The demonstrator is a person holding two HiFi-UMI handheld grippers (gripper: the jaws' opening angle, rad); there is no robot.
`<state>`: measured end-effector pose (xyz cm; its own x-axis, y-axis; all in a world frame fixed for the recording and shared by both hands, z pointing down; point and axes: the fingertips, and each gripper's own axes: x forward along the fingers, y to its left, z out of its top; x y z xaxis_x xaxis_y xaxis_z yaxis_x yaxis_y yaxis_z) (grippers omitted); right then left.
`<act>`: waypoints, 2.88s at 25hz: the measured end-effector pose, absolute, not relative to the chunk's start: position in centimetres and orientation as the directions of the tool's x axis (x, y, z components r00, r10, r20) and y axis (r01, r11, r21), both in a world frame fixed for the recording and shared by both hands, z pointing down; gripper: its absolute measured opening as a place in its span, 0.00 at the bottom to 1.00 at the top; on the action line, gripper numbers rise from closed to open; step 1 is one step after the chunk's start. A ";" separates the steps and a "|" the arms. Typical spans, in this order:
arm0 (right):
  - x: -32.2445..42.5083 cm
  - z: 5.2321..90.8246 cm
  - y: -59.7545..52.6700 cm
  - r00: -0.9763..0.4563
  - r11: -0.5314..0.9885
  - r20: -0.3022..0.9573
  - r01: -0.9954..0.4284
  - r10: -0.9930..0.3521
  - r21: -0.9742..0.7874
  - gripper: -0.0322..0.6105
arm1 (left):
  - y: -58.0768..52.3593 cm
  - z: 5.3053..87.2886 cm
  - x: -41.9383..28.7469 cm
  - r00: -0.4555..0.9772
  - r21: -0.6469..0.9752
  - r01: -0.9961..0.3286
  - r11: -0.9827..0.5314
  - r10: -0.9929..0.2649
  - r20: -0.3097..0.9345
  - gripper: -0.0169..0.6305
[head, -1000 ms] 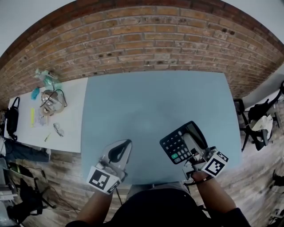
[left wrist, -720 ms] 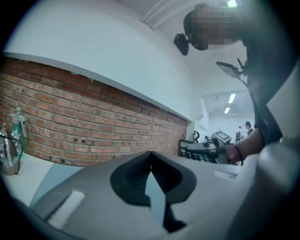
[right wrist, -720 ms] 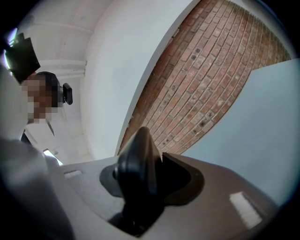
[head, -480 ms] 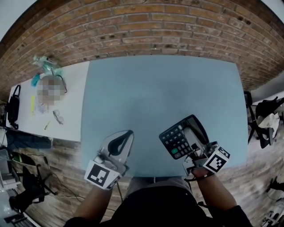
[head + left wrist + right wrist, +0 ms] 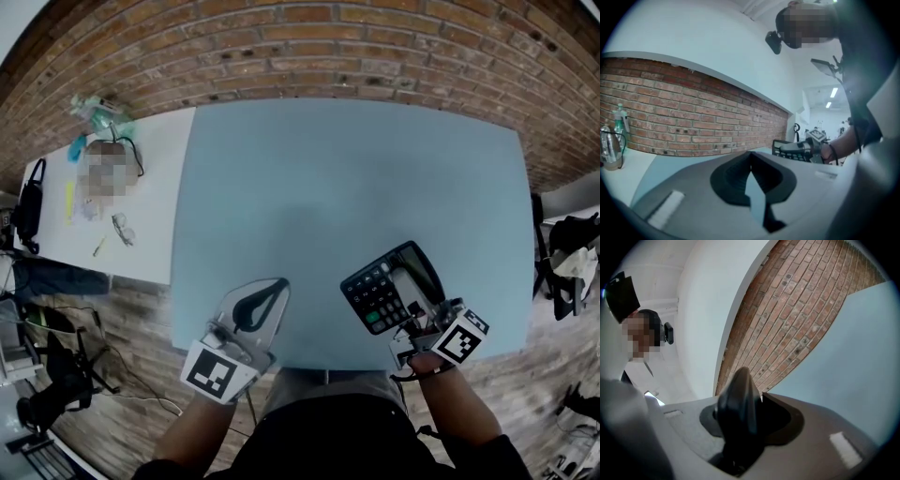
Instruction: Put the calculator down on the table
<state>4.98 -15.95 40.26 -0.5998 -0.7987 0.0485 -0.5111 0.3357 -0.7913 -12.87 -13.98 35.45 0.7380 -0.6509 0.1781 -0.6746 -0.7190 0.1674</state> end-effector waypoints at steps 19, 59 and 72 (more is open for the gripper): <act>3.9 43.8 -16.7 -0.617 0.303 0.081 -0.491 -0.782 -0.817 0.26 | -14.8 37.4 -12.7 0.735 0.210 -0.678 -0.705 -0.645 0.207 0.00; 3.3 47.0 -17.6 -0.639 0.273 0.089 -0.445 -0.764 -0.853 0.26 | -15.4 40.8 -11.0 0.727 0.231 -0.686 -0.690 -0.639 0.252 0.00; 3.2 47.1 -17.3 -0.650 0.270 0.099 -0.444 -0.754 -0.854 0.26 | -15.5 40.7 -12.4 0.704 0.173 -0.709 -0.684 -0.669 0.241 0.00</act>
<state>3.24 -17.29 47.13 -0.6496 -0.7537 0.0993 -0.4441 0.2702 -0.8543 -12.42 -15.54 40.73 0.7036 -0.6686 0.2409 -0.7089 -0.6838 0.1727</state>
